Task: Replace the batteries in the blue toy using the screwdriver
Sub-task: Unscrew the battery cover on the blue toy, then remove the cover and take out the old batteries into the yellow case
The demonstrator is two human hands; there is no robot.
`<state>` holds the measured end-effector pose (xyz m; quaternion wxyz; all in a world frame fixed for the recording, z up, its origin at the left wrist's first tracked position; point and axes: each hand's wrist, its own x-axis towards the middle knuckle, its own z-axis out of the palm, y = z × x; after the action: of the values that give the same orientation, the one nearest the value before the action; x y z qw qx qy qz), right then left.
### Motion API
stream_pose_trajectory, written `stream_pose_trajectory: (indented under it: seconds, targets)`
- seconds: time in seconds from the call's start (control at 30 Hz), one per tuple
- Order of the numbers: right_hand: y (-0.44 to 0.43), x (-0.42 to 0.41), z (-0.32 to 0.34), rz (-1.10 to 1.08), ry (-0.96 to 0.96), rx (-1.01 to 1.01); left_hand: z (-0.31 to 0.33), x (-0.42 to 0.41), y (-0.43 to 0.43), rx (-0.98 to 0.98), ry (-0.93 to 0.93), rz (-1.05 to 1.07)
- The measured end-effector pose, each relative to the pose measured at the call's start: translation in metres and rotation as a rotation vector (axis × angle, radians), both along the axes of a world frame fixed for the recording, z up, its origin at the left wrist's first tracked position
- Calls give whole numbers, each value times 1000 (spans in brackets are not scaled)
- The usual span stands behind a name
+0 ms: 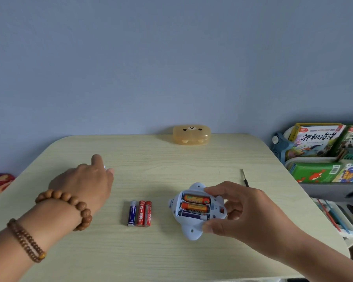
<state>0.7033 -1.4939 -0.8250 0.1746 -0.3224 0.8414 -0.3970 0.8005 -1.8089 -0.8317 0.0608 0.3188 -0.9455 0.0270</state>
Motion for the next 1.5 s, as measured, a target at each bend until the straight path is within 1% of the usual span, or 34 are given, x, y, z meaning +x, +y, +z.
stream_pose_trajectory:
  seconds: [0.07,0.13,0.27,0.37,0.43,0.53,0.63,0.7,0.73,0.87,0.93,1.0,1.1,1.27,1.5]
  targets:
    - [0,0,-1,-3,4,0,-10,3,-1,3,9,-8]
    - [-1,0,-2,-9,3,0,-14,4,-4,56,59,-10]
    - [-2,0,-2,-13,-3,7,-15,4,-23,256,168,80]
    - [-3,0,-2,-16,-2,11,-20,13,-28,387,276,58]
    - [-3,1,-2,-15,-7,7,-23,21,-30,384,363,-13]
    - [-4,1,-2,-17,-19,3,-32,29,-35,293,435,-146]
    - [-4,1,-2,-14,-35,-10,-36,32,-36,284,439,-154]
    - [-4,1,-2,-15,-43,-12,-33,33,-38,342,419,-159]
    - [-4,0,-3,-15,-47,-14,-31,34,-39,354,376,-186]
    - [-5,-1,-2,-5,-50,-6,-23,42,-40,268,138,-388]
    - [-6,-2,-1,1,-47,-6,-24,42,-43,259,152,-434]
    - [-6,-2,-2,9,-42,-9,-25,45,-45,282,192,-475]
    - [-5,-2,-3,12,-37,-18,-26,50,-45,321,196,-524]
    - [-4,-3,-5,17,-28,-22,-20,52,-41,399,196,-493]
    - [-2,-5,-6,28,-19,-27,-10,51,-41,437,192,-475]
